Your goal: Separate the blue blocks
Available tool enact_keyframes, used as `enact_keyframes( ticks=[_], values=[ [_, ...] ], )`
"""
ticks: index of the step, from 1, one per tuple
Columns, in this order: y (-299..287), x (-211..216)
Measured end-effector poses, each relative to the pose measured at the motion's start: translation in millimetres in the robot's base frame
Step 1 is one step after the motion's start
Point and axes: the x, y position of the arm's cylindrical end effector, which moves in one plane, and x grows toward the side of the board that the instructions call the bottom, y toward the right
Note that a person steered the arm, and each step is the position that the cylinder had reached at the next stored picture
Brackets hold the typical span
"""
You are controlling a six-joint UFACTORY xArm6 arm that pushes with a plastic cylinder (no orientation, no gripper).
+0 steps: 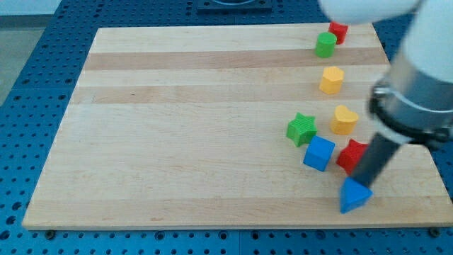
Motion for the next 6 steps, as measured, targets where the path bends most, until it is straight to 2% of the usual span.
enact_keyframes(
  ticks=[1, 2, 3, 5, 6],
  values=[
    [43.1, 5.7],
    [125.3, 3.9],
    [87.0, 50.1],
    [-73.5, 40.6],
    [-96.9, 33.2]
  ],
)
